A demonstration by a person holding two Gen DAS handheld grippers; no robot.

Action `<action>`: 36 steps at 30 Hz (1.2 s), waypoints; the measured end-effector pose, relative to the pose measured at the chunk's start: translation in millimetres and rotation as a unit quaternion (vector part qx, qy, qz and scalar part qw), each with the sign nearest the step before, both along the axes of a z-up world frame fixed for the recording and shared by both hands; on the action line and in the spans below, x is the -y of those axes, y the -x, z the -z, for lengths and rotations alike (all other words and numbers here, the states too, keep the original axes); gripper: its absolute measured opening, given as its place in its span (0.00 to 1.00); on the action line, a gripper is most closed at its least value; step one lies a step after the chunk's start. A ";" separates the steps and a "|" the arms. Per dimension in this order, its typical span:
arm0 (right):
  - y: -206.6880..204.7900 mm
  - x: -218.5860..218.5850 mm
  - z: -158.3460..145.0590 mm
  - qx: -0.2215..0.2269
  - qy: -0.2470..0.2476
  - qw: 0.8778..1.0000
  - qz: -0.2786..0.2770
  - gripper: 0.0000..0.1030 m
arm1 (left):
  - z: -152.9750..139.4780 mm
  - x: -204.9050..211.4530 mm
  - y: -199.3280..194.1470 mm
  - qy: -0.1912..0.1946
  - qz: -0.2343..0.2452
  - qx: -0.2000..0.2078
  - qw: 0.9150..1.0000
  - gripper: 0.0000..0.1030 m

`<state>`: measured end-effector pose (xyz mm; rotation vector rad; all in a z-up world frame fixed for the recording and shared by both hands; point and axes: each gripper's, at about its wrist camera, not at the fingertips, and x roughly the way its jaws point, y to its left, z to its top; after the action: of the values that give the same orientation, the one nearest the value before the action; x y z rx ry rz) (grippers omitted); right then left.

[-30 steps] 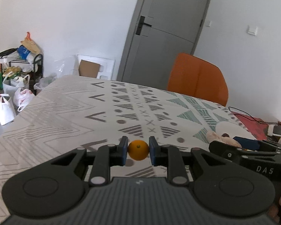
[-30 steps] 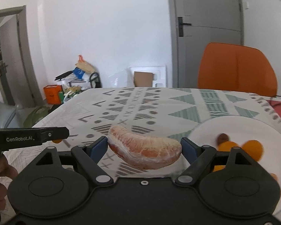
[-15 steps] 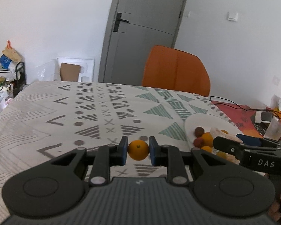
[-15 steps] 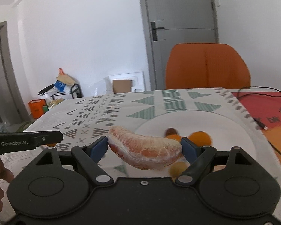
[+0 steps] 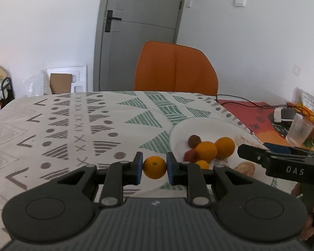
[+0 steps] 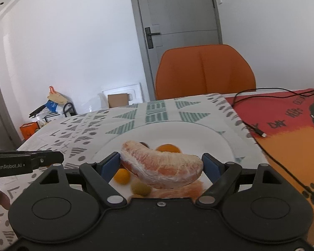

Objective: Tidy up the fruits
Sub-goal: 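Carry the tangerine with the left tool while the right tool carries the pomelo segment to the plate, then open the left tool over the plate while the right tool releases the pomelo segment there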

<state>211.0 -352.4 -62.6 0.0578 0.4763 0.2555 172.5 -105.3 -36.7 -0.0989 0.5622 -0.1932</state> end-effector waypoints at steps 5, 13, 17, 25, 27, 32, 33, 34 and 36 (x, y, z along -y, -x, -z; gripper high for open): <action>-6.5 14.5 -1.1 0.003 -0.003 1.000 0.008 0.79 | 2.1 14.3 -7.8 -0.005 0.011 -0.005 1.000 0.22; -16.0 18.1 0.7 0.010 -0.004 1.000 0.003 0.79 | 7.9 34.0 -20.2 -0.015 0.025 -0.015 0.999 0.22; -18.9 19.3 4.5 0.009 -0.005 1.000 0.005 0.83 | 10.0 41.7 -24.3 -0.017 0.034 -0.018 0.999 0.22; -11.3 24.1 2.4 0.002 -0.009 1.000 0.010 0.83 | 9.1 51.9 -28.2 -0.013 0.048 -0.017 0.999 0.22; -8.9 25.7 3.4 -0.001 -0.011 1.000 0.013 0.83 | 7.5 54.5 -27.3 -0.012 0.052 -0.014 0.998 0.22; -4.4 27.6 4.1 -0.011 -0.014 1.000 0.020 0.83 | 2.0 54.7 -22.3 -0.011 0.052 -0.003 0.999 0.25; -3.2 27.5 3.5 -0.010 -0.015 1.000 0.020 0.83 | 1.1 53.0 -21.5 -0.010 0.050 -0.004 0.999 0.25; -1.9 26.9 2.5 -0.009 -0.016 1.000 0.019 0.83 | -0.1 51.2 -20.2 -0.010 0.048 -0.005 0.999 0.26; 0.8 24.9 0.5 -0.006 -0.015 1.000 0.017 0.83 | -2.3 46.3 -17.7 -0.010 0.042 -0.004 0.999 0.26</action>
<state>210.2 -377.3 -63.1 0.0966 0.4837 0.2285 190.2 -151.6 -34.4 -0.0565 0.5769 -0.2686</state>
